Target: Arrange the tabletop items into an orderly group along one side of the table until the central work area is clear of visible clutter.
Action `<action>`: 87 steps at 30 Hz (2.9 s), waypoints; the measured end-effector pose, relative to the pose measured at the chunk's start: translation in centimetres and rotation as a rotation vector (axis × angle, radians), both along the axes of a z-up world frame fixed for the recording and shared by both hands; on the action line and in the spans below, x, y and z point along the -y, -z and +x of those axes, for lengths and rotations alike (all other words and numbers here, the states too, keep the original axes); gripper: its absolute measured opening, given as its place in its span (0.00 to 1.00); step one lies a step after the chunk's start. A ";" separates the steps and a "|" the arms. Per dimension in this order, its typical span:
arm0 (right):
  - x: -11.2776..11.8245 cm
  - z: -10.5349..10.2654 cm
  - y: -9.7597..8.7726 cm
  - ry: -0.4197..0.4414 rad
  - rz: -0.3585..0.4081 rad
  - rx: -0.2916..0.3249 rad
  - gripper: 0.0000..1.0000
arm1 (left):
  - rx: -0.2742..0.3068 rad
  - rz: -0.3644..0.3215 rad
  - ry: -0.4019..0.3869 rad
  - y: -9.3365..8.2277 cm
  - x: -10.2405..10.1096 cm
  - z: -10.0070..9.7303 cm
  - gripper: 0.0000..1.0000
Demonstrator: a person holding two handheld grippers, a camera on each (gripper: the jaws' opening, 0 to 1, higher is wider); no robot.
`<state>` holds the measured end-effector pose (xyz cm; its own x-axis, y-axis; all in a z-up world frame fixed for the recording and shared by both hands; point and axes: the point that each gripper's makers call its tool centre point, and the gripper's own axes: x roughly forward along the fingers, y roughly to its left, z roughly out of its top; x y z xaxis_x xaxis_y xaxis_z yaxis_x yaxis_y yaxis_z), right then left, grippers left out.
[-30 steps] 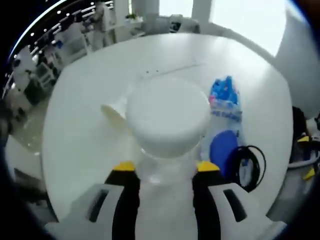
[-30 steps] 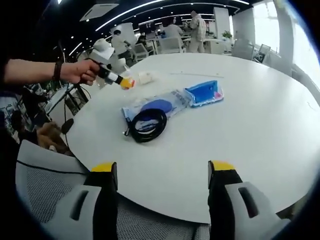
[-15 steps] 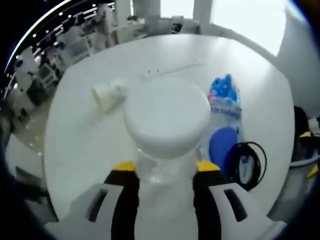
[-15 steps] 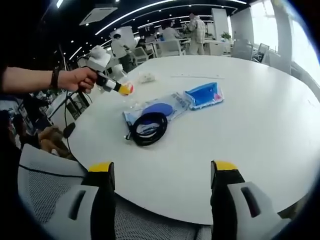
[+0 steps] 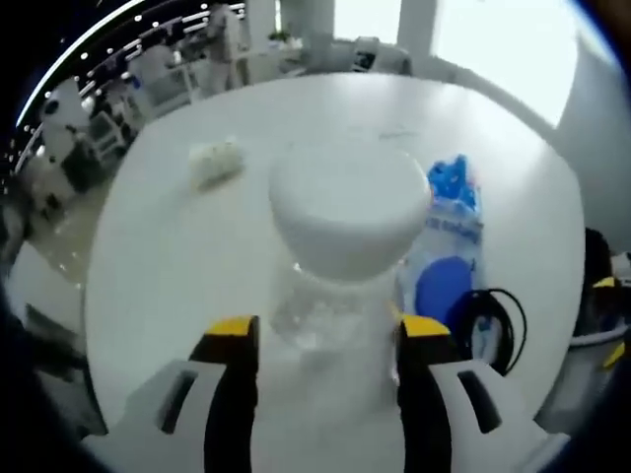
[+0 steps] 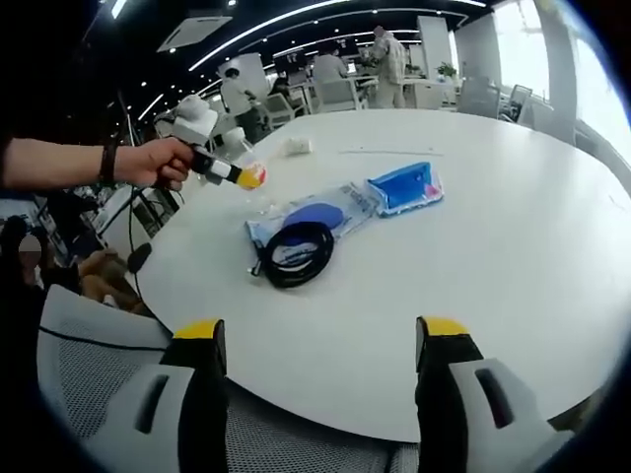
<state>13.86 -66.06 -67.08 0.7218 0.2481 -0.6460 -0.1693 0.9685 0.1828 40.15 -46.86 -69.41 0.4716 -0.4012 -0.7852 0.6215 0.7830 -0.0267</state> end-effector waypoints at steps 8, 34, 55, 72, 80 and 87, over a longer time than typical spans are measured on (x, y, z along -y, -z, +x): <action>-0.1 0.0 0.0 -0.003 0.010 -0.003 0.79 | 0.009 -0.101 -0.103 -0.6 0.2 0.2 0.66; -0.7 -0.3 0.6 -0.015 0.025 -0.031 0.77 | 0.004 -0.163 -0.163 -1.0 -0.6 -0.6 0.69; -0.6 -0.3 0.5 -0.003 0.033 -0.027 0.76 | 0.023 -0.204 -0.213 -1.5 -0.4 -0.5 0.69; -0.7 -0.5 1.0 -0.015 0.037 -0.053 0.75 | 0.084 -0.250 -0.386 -2.1 -0.3 1.0 0.59; -0.7 -0.6 1.1 -0.009 0.037 -0.063 0.74 | 0.113 -0.268 -0.292 -2.7 0.4 1.4 0.41; -0.6 -0.6 1.0 0.000 0.040 -0.058 0.74 | 0.129 -0.228 -0.189 -2.5 0.4 1.0 0.40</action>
